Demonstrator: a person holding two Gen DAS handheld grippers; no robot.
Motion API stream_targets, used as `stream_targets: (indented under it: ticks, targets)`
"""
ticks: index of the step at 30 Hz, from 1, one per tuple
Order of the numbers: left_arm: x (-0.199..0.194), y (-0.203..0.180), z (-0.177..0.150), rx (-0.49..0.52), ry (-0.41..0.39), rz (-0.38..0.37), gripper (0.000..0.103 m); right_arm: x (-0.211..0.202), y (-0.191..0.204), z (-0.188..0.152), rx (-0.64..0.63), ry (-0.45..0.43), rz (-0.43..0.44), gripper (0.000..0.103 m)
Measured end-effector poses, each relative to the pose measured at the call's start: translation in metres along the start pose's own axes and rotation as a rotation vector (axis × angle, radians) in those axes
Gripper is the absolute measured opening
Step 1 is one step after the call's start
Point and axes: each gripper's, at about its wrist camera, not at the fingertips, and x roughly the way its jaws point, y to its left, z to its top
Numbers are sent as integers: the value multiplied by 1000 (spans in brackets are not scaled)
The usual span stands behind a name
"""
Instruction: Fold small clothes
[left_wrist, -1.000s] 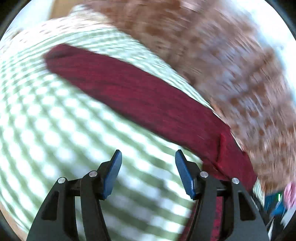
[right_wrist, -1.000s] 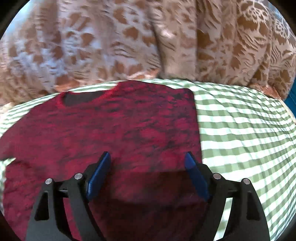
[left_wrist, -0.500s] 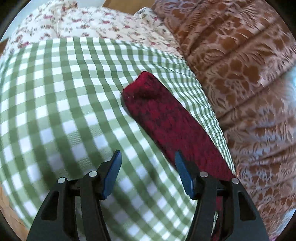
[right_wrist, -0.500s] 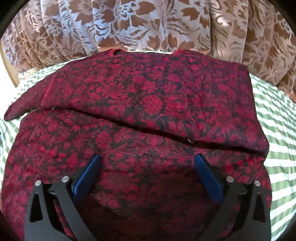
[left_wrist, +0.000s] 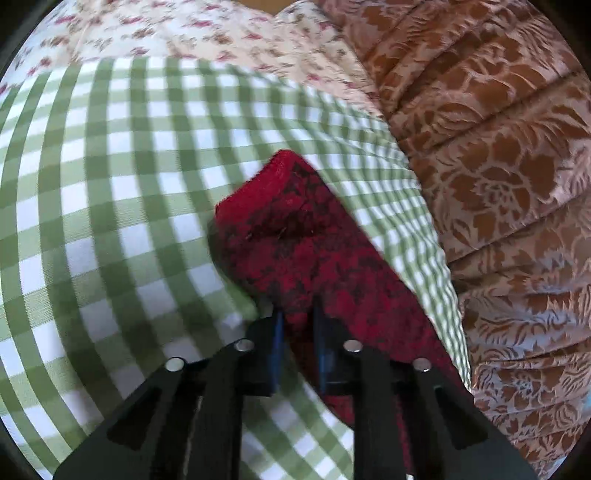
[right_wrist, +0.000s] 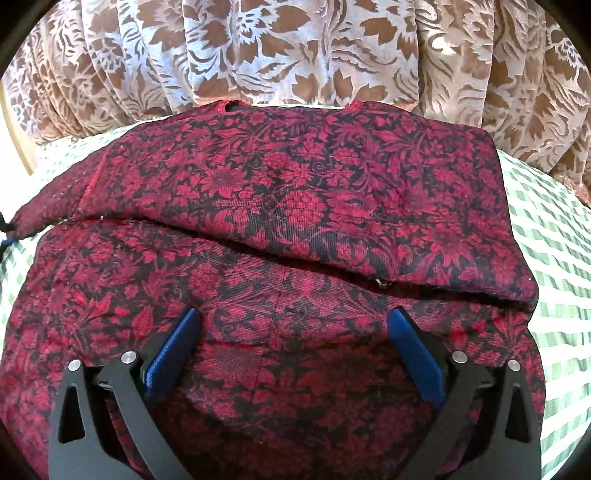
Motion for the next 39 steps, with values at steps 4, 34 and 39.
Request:
stream_targets:
  ticks: [4,34,39]
  targets:
    - [-25,-37,-11,103,-41,-81,10,1,0,1,2,0,3,100]
    - [-42,-216,-282,820,184,-273,55,-24,-8,33,182,-11,259,92]
    - [-53,-188,-281,772,180,-277,55,-24,26,67,251,-10,487,84]
